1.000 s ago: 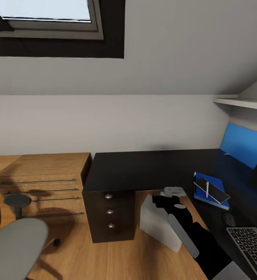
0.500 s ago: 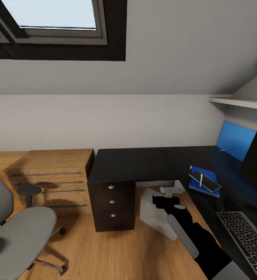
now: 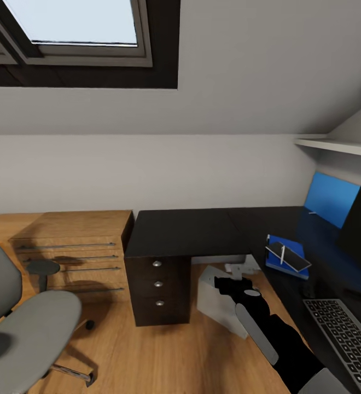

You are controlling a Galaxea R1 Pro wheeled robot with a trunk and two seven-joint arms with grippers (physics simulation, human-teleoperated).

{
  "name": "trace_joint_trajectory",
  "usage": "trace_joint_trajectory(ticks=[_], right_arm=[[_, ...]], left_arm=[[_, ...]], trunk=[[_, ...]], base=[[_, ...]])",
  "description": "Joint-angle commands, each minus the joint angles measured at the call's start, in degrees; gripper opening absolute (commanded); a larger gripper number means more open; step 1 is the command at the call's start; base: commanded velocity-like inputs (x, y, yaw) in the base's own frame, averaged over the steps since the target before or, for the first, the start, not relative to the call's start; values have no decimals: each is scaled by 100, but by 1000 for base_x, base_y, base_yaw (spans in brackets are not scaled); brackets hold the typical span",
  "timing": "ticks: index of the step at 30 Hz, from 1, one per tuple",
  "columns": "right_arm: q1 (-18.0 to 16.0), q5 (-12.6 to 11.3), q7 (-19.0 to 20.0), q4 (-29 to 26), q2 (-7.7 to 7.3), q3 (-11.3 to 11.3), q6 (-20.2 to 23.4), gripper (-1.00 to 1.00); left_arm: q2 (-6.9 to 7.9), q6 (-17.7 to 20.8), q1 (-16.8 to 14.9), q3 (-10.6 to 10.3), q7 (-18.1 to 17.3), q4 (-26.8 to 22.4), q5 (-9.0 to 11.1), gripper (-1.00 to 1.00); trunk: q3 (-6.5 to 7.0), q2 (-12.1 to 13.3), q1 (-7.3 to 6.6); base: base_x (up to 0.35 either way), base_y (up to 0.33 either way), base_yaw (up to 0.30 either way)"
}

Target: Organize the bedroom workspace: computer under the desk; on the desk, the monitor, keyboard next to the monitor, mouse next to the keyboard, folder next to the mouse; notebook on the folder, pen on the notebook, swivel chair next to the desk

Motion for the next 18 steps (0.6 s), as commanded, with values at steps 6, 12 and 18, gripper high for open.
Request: trace_joint_trajectory(ticks=[6,12,18], right_arm=[[-7,-43,-58,341,1,376,-498,100],[-7,128,-61,769,165,756,-1055,100],[-7,336,-62,1731,610,807,-2032,100]], left_arm=[[3,-8,-10,-35,12,10,79,100],[-3,44,-5,-21,-215,193,98,100],[-23,251,-15,74,-647,547,117,100]], trunk=[[101,237,-132],[209,478,-264],[317,718,-395]], base=[[0,0,214],[0,0,119],[0,0,7]])
